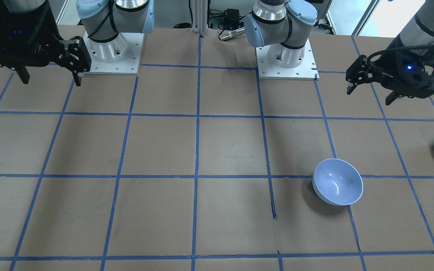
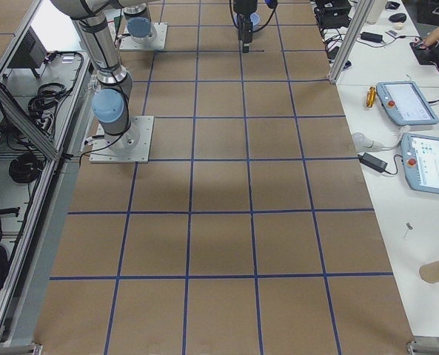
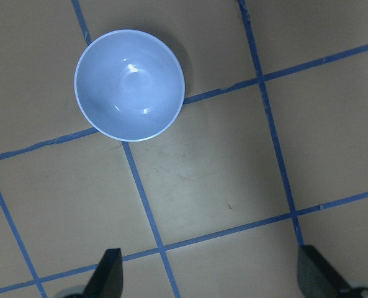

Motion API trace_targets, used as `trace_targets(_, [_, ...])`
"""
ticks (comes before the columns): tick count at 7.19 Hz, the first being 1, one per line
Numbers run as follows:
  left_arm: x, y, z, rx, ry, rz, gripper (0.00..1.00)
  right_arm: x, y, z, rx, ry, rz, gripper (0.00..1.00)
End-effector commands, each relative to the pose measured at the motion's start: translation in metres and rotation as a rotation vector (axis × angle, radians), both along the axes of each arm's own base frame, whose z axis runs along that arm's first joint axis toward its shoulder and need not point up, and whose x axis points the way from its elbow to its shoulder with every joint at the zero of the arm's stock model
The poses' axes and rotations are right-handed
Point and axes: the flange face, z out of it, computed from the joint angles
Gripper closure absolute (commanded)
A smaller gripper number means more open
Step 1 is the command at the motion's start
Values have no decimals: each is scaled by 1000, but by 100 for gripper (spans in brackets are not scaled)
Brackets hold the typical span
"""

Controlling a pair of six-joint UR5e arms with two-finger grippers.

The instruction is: Stack green bowl on blue bowl

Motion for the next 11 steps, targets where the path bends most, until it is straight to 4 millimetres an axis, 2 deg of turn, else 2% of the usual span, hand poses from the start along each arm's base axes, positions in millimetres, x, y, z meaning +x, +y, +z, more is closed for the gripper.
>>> trace_targets(1, [67,7,-17,32,32,-56,0,0,0,0,0,0,0,0])
trace_targets(3, [120,17,-25,42,54,-136,0,0,0,0,0,0,0,0])
trace_targets(5, [203,48,-42,45,104,-202,0,0,0,0,0,0,0,0])
trace_targets(6, [237,62,-50,30,109,-263,0,0,0,0,0,0,0,0])
trace_targets(8, [318,92,-87,26,146,-303,0,0,0,0,0,0,0,0])
trace_targets(10, [375,92,-116,-12,48,-570,0,0,0,0,0,0,0,0])
trace_targets(11, [413,114,-142,-25,69,-612,0,0,0,0,0,0,0,0])
